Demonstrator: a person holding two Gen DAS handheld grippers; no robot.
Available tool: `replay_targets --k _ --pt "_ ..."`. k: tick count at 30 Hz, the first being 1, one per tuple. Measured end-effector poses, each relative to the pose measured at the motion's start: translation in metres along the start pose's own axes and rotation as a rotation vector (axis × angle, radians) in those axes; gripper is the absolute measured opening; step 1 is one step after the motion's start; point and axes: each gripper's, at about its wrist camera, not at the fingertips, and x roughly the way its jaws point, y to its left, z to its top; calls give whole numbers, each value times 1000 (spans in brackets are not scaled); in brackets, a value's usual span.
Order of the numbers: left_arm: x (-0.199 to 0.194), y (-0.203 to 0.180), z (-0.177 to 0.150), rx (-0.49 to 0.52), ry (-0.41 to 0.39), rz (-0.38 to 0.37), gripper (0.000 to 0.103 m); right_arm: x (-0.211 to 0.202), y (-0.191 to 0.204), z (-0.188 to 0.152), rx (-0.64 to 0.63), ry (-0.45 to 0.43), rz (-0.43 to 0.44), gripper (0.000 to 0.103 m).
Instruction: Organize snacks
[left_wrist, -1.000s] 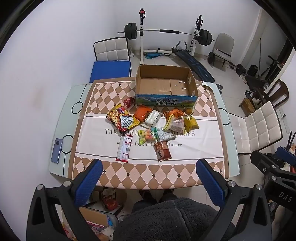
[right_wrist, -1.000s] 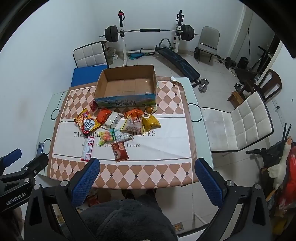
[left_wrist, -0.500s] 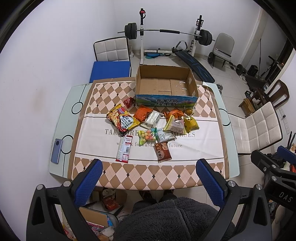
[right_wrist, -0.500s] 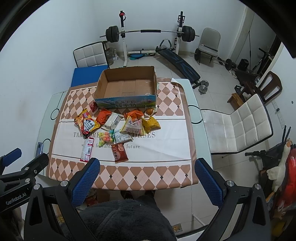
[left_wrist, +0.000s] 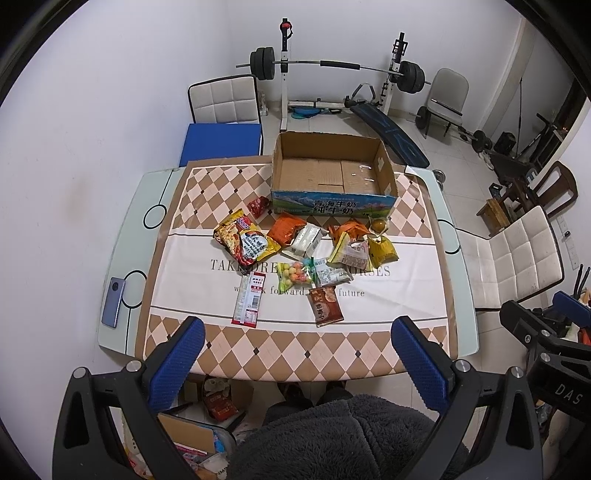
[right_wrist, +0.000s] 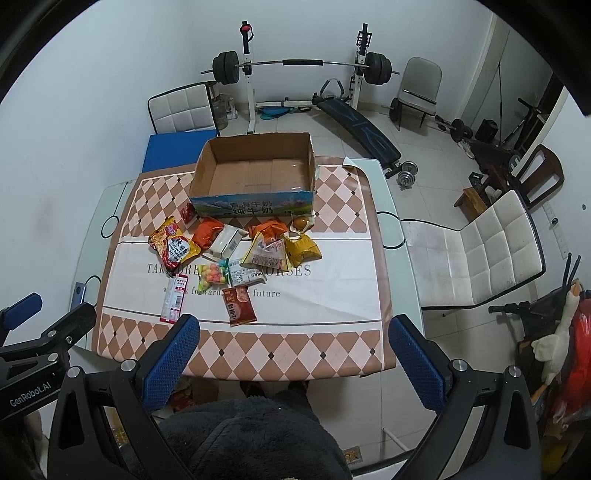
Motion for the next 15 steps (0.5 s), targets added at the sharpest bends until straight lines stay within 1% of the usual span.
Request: replay_targets --k 8,9,15 --pt "1 -1 1 -1 -4 -2 103 0 1 -1 -1 0 1 103" --pt "1 0 1 -1 -4 -1 103 -1 2 6 -4 2 0 103" --pt "1 -1 3 -1 -6 -3 103 -2 2 7 -4 0 1 103"
